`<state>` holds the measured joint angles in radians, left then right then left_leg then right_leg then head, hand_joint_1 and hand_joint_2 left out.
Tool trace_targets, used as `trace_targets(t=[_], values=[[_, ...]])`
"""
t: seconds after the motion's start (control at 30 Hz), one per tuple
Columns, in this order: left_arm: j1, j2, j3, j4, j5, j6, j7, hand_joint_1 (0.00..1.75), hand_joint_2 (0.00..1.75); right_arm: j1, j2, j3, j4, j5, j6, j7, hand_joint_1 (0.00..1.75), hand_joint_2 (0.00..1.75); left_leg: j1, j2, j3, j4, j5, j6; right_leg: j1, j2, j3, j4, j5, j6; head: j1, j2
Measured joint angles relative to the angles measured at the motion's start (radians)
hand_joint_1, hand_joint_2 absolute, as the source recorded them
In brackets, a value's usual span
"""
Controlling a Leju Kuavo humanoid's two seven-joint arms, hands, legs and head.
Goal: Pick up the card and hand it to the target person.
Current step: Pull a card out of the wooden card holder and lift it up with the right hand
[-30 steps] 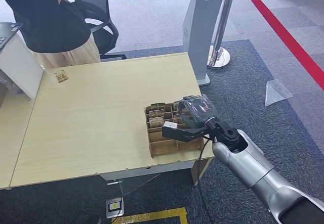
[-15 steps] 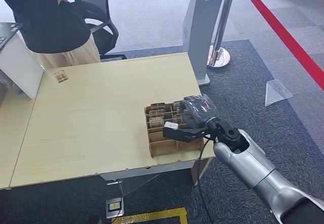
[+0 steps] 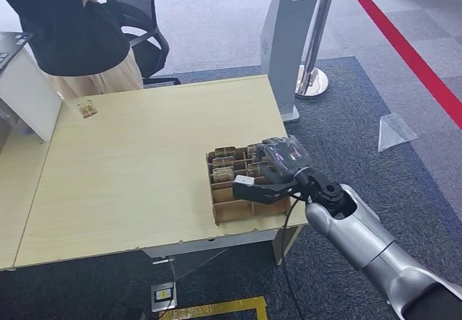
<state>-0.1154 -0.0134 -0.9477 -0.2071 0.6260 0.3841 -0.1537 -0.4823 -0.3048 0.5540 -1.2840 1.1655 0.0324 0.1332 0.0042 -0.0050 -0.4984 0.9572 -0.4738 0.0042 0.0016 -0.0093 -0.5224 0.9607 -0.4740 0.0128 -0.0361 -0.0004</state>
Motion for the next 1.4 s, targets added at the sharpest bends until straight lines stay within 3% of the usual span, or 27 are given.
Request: trace_targets(t=[1.4], values=[[-0.005,-0.008,-0.007,0.000,0.011,-0.004,0.000,0.00,1.75,-0.072,0.000,0.047,0.061,-0.039,0.033,-0.011,0.97,1.75,0.000,0.000,0.000,0.000,0.000,0.000,0.000,0.000,0.000,0.000,0.000,0.000,0.000,0.000]])
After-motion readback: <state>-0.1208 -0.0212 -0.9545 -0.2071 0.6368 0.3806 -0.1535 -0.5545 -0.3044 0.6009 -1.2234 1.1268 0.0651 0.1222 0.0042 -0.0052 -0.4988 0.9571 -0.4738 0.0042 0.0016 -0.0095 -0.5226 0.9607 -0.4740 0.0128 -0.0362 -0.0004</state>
